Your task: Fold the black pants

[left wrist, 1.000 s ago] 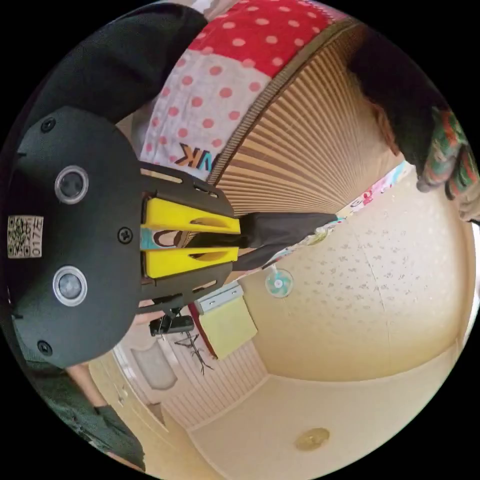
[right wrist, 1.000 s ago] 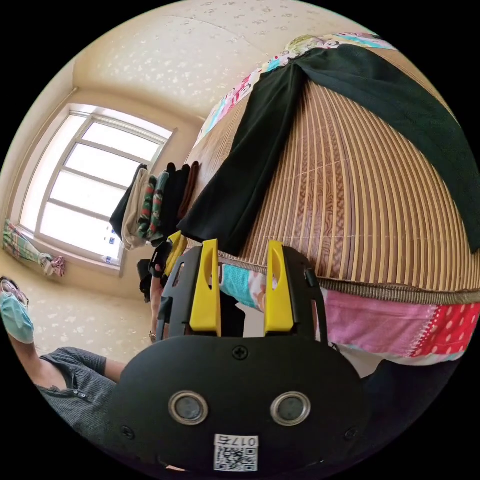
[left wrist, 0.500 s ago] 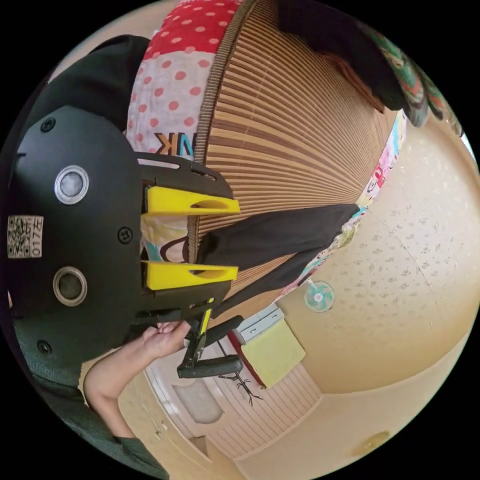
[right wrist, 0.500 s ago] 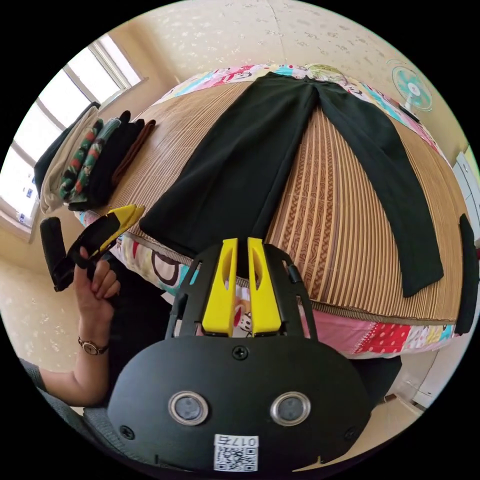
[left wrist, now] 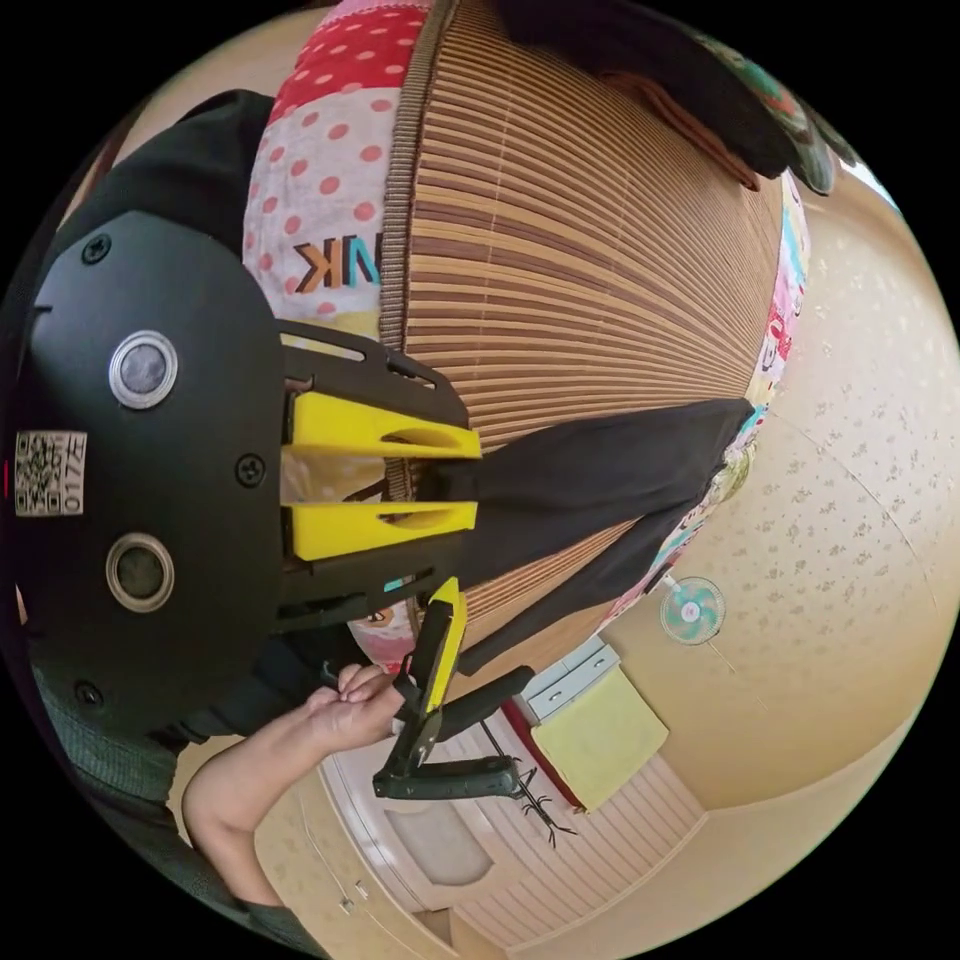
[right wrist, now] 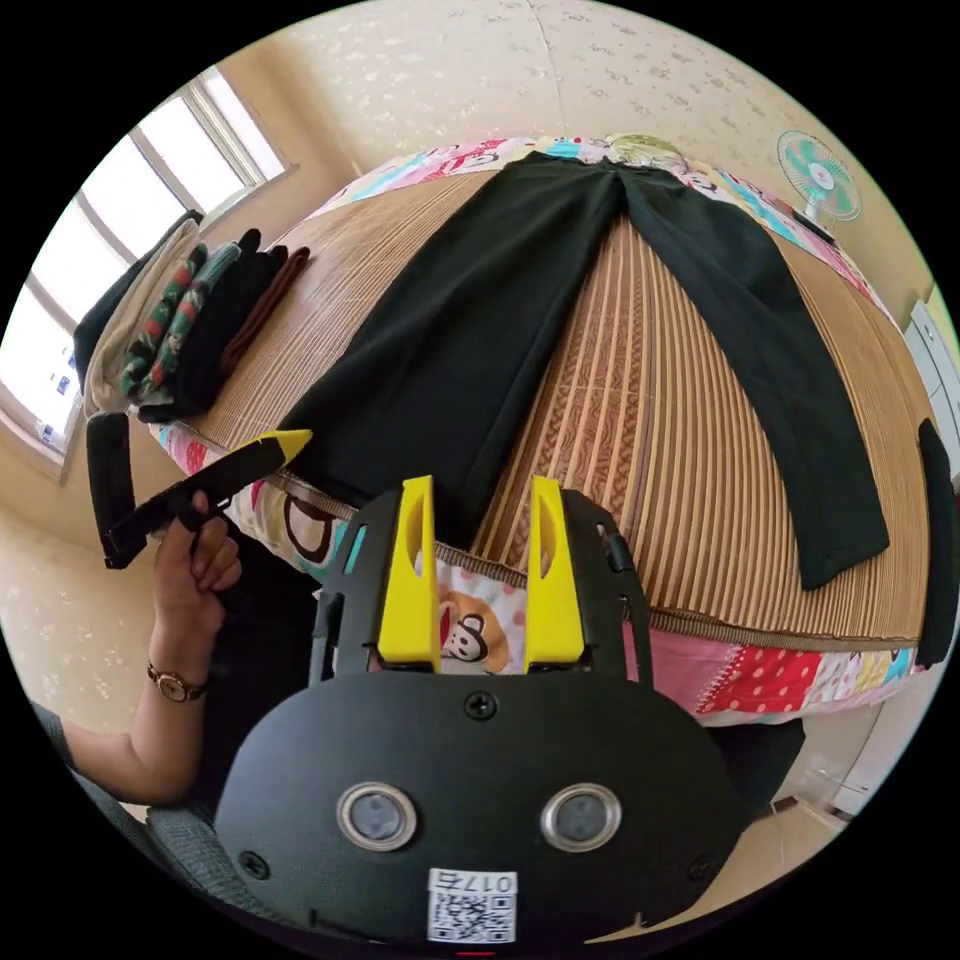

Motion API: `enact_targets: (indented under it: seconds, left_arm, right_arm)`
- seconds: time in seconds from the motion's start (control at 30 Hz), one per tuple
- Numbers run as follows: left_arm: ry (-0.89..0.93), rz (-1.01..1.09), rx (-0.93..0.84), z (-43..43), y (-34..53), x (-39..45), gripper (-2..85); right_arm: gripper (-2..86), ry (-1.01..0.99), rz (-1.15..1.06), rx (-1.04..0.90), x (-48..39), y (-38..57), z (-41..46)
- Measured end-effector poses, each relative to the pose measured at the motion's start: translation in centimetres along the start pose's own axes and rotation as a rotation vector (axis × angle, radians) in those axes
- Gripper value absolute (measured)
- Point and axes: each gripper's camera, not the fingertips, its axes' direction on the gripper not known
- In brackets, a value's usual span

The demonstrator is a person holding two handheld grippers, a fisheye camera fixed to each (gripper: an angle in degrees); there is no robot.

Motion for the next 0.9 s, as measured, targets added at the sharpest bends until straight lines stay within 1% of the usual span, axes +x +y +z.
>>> enact_targets:
  seconds: [0.03, 0.1, 0.17, 0.23, 0.3, 0.33, 0.4, 0.43, 0.5, 0.57, 0.63, 0.67, 0.7, 0.73, 0.77, 0.8, 0.83, 0.87, 0.9]
  left_arm:
    - [-0.012, 0.022, -0.019, 0.4, 0.2, 0.5, 6.8]
    - [-0.014, 0.039, -0.057, 0.4, 0.5, 1.3, 6.6]
    - [0.036, 0.097, -0.040, -0.7, 1.2, 2.3, 6.6]
    - [0.076, 0.173, 0.075, -3.0, 3.0, 3.7, 6.7]
    - [0.073, 0.174, 0.171, -4.1, 4.1, 4.2, 7.4]
    - [0.077, 0.178, 0.206, -4.2, 4.6, 4.4, 8.6]
    - [0.079, 0.175, 0.208, -3.5, 4.8, 4.6, 9.6]
    - [0.066, 0.166, 0.206, -3.0, 4.9, 4.8, 9.8]
    - [0.060, 0.177, 0.255, -3.0, 5.6, 5.2, 10.0]
    - [0.057, 0.187, 0.309, -3.0, 6.5, 5.7, 9.8]
    - [0.050, 0.183, 0.264, -1.5, 6.7, 5.9, 9.6]
    - [0.048, 0.181, 0.237, -0.9, 6.6, 5.9, 9.6]
    - [0.038, 0.171, 0.181, 0.4, 6.3, 6.1, 9.7]
    - [0.005, 0.152, 0.129, 1.7, 6.1, 6.3, 9.8]
    - [-0.020, 0.142, 0.103, 2.4, 6.1, 6.4, 9.8]
    - [-0.083, 0.126, 0.051, 3.7, 6.1, 6.7, 9.9]
    - [-0.158, 0.108, -0.009, 5.2, 6.0, 7.0, 10.1]
    - [-0.195, 0.096, -0.040, 6.0, 6.1, 7.1, 10.2]
    - [-0.234, 0.095, -0.054, 7.0, 6.3, 7.4, 10.5]
  right_arm:
    - [4.5, -0.009, -0.034, 0.033, -0.5, 0.4, -0.2]
    - [3.6, -0.039, -0.035, 0.041, -0.7, 1.0, -0.3]
    - [3.1, -0.041, -0.079, 0.023, -1.0, 2.1, -0.9]
    - [3.0, -0.086, -0.107, -0.003, -1.1, 3.0, -2.1]
    - [2.8, -0.176, -0.134, 0.004, -1.2, 4.2, -3.7]
    - [2.7, -0.223, -0.158, -0.005, -1.3, 4.9, -4.6]
    - [2.5, -0.258, -0.199, -0.062, -1.2, 5.4, -5.5]
    - [2.5, -0.237, -0.179, -0.067, -0.4, 5.5, -6.5]
    - [3.7, -0.185, -0.084, 0.007, 2.2, 5.7, -8.8]
    - [8.6, -0.057, 0.079, 0.128, 7.0, 5.8, -12.0]
    - [12.6, 0.062, 0.179, 0.134, 10.3, 5.3, -12.9]
    - [14.6, 0.112, 0.214, 0.080, 12.1, 4.6, -12.4]
    - [14.6, 0.126, 0.223, 0.033, 12.9, 4.2, -11.7]
    - [14.5, 0.131, 0.222, -0.076, 14.1, 3.5, -9.7]
    - [13.0, 0.147, 0.197, -0.150, 14.4, 3.2, -7.9]
    - [12.2, 0.156, 0.181, -0.132, 14.2, 3.2, -7.9]
    - [6.9, 0.180, 0.183, -0.114, 13.7, 3.1, -8.5]
    - [3.9, 0.179, 0.202, -0.100, 13.2, 3.0, -9.5]
    - [3.5, 0.157, 0.222, -0.068, 12.9, 3.1, -10.4]
